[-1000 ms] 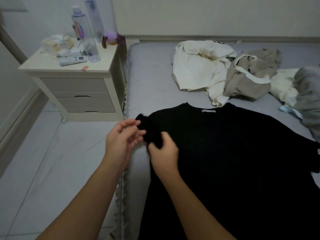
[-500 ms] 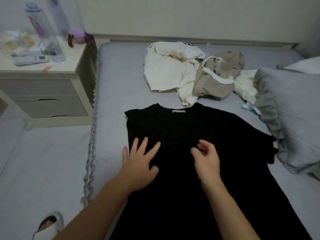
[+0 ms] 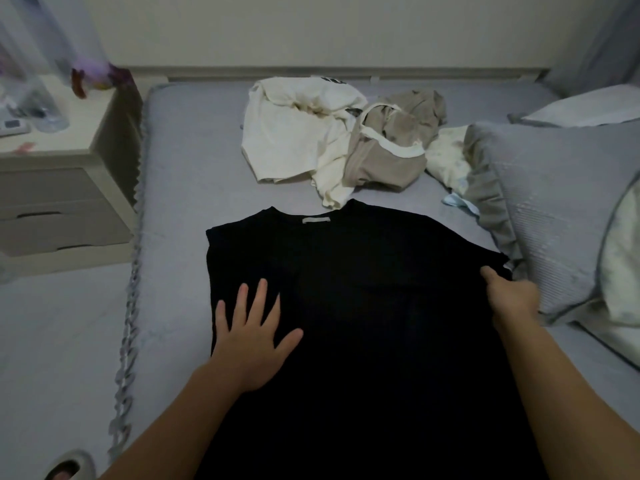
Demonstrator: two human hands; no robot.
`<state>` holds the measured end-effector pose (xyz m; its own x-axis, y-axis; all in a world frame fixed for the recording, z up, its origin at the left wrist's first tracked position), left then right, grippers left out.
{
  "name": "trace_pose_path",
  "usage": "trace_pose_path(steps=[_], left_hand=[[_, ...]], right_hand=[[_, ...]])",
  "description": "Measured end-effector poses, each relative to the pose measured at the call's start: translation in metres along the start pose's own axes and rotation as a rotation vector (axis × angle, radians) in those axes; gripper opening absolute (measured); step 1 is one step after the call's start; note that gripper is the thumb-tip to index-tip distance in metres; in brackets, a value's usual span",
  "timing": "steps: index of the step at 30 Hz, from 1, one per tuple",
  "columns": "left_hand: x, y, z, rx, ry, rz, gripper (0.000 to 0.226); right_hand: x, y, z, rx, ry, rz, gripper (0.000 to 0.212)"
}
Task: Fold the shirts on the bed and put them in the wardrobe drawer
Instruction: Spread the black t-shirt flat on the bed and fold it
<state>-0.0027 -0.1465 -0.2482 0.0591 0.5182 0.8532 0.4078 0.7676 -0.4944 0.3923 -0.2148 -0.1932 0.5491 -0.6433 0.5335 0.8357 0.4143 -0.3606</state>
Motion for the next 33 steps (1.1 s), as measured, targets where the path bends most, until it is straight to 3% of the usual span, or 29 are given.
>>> trace_pose_path(steps=[6,9,11,13,15,16,18,20,22,24,30,33], left_hand=[[0.001,-0.001,-0.003,-0.085,0.057,-0.026,0.065],[-0.002,-0.001,-0.007,-0.072,0.125,-0.040,0.064],[-0.004,0.000,-0.007,-0.059,0.113,-0.010,0.065],[-0.003,0.002,-0.007,-0.075,0.092,0.029,0.065],[-0.001,0.004,-0.005,-0.086,0.086,0.055,0.065],[0.000,0.004,-0.005,-0.085,0.085,0.065,0.065],[0.000,0.005,-0.005,-0.076,0.080,0.075,0.065],[0.000,0.004,-0.004,-0.091,0.064,0.070,0.065],[-0.001,0.005,-0.003,-0.123,0.036,0.071,0.063],[-0.003,0.005,-0.001,-0.112,0.036,0.058,0.063],[-0.001,0.010,-0.002,-0.070,0.066,0.088,0.065],[-0.003,0.002,-0.014,-0.009,0.119,-0.008,0.071]], right_hand=[[-0.008,0.015,-0.015,-0.166,0.465,0.297,0.048],[-0.009,0.019,-0.017,-0.194,0.542,0.288,0.043],[-0.007,0.014,0.001,-0.033,0.396,0.150,0.028],[-0.004,-0.005,0.026,0.292,0.168,0.045,0.017],[-0.015,-0.035,0.039,0.653,-0.112,0.116,0.018],[-0.026,-0.051,0.040,0.757,-0.263,0.263,0.028],[-0.047,-0.072,0.031,0.675,-0.574,0.661,0.075],[-0.055,-0.074,0.023,0.528,-0.604,0.823,0.089],[-0.052,-0.065,0.022,0.557,-0.465,0.681,0.072],[-0.049,-0.060,0.018,0.571,-0.547,0.585,0.063],[-0.034,-0.067,-0.033,0.604,-0.789,0.556,0.077],[-0.025,-0.085,-0.070,0.529,-1.043,0.627,0.082]])
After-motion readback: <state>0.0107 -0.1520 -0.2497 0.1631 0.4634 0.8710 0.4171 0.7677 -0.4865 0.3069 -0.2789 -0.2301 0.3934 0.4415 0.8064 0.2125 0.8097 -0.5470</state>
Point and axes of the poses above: each hand's wrist, its own y-axis towards the middle knuckle, its own x-axis out of the back of the hand, z = x × y, the point moved 2 cm from there along y, towards the middle knuckle, and after that the axes turned 13 degrees about z, right-handed, at the moved point
